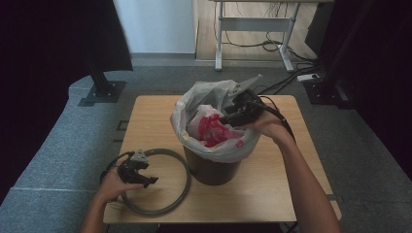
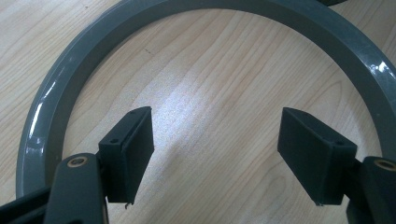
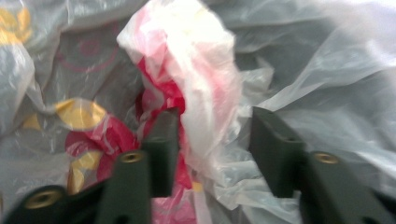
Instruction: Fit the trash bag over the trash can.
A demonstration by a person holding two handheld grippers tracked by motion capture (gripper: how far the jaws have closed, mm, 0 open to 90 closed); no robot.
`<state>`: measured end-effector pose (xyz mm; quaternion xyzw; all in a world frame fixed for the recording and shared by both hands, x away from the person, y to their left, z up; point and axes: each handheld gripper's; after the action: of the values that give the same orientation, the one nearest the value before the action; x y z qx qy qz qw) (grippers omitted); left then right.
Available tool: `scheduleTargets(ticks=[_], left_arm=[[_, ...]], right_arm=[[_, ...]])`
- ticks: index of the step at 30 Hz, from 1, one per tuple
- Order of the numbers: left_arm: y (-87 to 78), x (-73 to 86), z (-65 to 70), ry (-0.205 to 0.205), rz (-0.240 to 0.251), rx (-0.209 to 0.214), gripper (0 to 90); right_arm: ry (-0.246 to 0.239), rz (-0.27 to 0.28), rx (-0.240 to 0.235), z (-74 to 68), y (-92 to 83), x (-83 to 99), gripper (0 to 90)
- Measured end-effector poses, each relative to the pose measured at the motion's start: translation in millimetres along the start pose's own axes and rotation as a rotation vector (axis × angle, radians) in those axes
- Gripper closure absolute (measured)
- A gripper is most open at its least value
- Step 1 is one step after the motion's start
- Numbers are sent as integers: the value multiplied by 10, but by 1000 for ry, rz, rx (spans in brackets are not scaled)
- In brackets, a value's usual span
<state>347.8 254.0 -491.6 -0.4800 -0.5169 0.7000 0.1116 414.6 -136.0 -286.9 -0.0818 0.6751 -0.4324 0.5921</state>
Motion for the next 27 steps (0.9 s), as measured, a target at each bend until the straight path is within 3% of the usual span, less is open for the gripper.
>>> scheduleTargets(ticks=[4,10,22,27], left_arm=[[-4,1,-2,-2,3,0,269],[6,-3,1,-1,1,0,268],[16,2,2,0,-4,1,269],[16,1,8,2,-6,1,269]], right_arm=[[8,52,-10,39,-124,-8,355],[-6,119,-38,45,-298,-77,386],[-63,65,-95,-75,-197,-301,437],[-92,33,-110,-128,-79,-397,512]])
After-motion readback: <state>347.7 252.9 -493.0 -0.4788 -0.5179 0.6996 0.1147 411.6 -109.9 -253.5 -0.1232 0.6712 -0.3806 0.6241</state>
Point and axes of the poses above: each handheld gripper's, and its own axes: y roughly forward along the jaws, x roughly out of its underside, z roughly to its right
